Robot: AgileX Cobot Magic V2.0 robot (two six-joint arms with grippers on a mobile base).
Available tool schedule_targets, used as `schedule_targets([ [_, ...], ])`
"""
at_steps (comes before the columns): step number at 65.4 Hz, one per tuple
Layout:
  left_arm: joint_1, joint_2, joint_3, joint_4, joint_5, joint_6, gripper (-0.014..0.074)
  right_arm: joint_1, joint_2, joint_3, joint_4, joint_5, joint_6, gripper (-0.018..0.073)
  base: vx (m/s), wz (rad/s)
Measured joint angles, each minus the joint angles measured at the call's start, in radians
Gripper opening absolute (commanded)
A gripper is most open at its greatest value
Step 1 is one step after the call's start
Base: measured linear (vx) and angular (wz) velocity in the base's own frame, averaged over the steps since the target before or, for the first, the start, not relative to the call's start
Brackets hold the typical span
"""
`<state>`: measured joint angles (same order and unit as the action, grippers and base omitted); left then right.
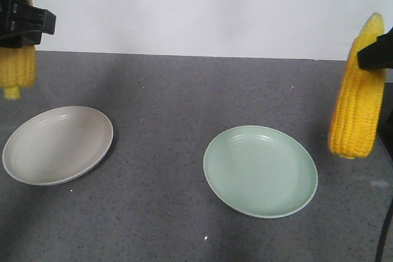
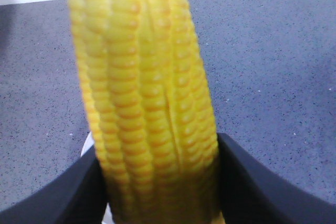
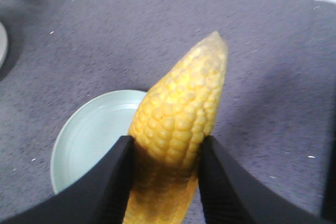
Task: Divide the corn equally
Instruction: 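Lower the right gripper's cob onto the pale green plate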
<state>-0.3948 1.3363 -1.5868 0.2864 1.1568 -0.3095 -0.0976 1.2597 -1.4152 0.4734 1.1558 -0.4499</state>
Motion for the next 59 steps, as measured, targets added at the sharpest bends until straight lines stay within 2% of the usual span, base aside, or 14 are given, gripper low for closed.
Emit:
schedule_targets([
  [9,0.000,0.000,0.000,0.000,0.000,0.000,0.0004,0.026,0.084,0.000,0.036,0.005,-0.028,0.0193,0.00,0.00],
  [30,0.000,0.000,0.000,0.000,0.000,0.000,0.0004,0.168,0.294,0.000,0.053,-0.026,-0.018,0.0193,0.00,0.00],
  [59,0.000,0.000,0.000,0.000,0.000,0.000,0.0004,0.175,0.480,0.000,0.087,-0.037,0.004,0.0219,0.00,0.00],
])
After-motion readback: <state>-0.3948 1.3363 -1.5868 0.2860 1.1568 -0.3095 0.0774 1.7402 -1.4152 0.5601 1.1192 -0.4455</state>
